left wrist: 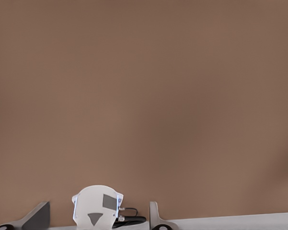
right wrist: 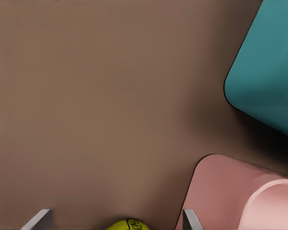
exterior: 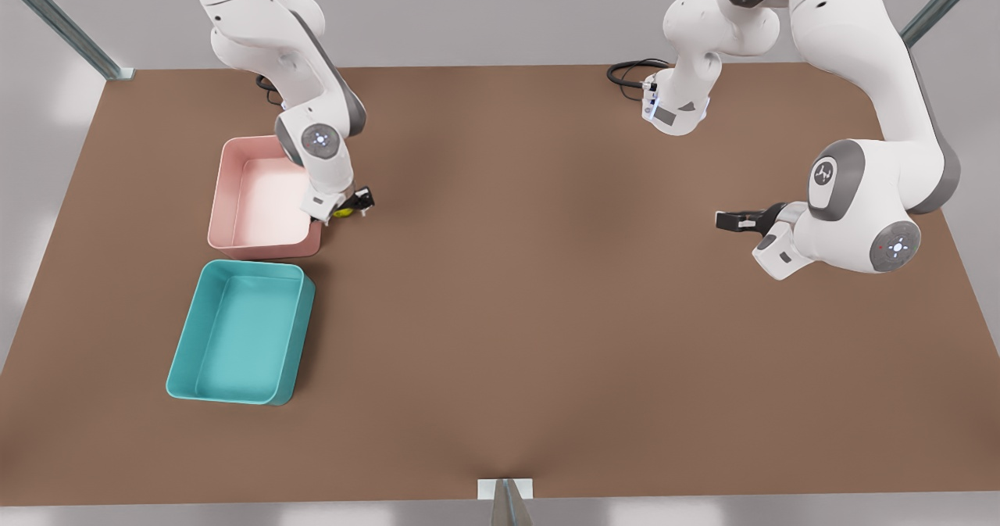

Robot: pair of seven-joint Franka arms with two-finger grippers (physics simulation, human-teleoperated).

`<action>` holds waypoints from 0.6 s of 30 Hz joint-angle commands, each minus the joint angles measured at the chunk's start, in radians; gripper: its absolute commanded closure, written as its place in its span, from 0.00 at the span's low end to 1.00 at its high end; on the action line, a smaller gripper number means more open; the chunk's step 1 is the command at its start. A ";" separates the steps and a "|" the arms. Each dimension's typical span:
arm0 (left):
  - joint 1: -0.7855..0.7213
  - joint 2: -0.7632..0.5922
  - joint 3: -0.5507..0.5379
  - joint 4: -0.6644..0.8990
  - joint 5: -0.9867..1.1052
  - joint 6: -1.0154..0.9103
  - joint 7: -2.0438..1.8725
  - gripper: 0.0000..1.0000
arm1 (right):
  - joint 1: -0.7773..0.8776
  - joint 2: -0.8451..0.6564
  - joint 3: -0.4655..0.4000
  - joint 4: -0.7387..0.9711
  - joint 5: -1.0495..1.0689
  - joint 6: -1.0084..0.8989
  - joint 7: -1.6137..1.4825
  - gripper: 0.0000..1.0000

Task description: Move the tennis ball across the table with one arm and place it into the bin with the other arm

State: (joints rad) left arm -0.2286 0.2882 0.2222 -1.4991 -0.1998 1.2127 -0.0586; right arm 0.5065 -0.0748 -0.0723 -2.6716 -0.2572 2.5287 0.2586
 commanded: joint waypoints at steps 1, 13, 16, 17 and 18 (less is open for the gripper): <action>-0.001 -0.001 0.000 0.000 0.000 -0.002 -0.009 0.00 | 0.024 -0.002 0.000 0.007 0.001 -0.033 -0.271 0.00; -0.003 -0.001 0.000 0.004 -0.001 -0.004 -0.014 0.00 | -0.006 0.046 -0.009 0.087 0.004 -0.047 -1.065 0.00; -0.014 -0.001 -0.119 0.074 0.000 -0.024 -0.110 0.00 | -0.065 0.056 -0.011 0.133 0.004 -0.116 -1.245 0.00; -0.012 0.002 -0.178 0.086 0.003 -0.022 -0.167 0.00 | -0.068 0.059 -0.011 0.130 0.004 -0.116 -1.279 0.00; -0.003 0.002 -0.176 0.105 -0.030 -0.022 -0.167 0.00 | -0.069 0.058 -0.011 0.121 0.004 -0.114 -1.300 0.00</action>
State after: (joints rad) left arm -0.2431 0.2907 0.0648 -1.4026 -0.2123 1.2011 -0.0917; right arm 0.4625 -0.0170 -0.0827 -2.5518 -0.2556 2.4556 -0.3637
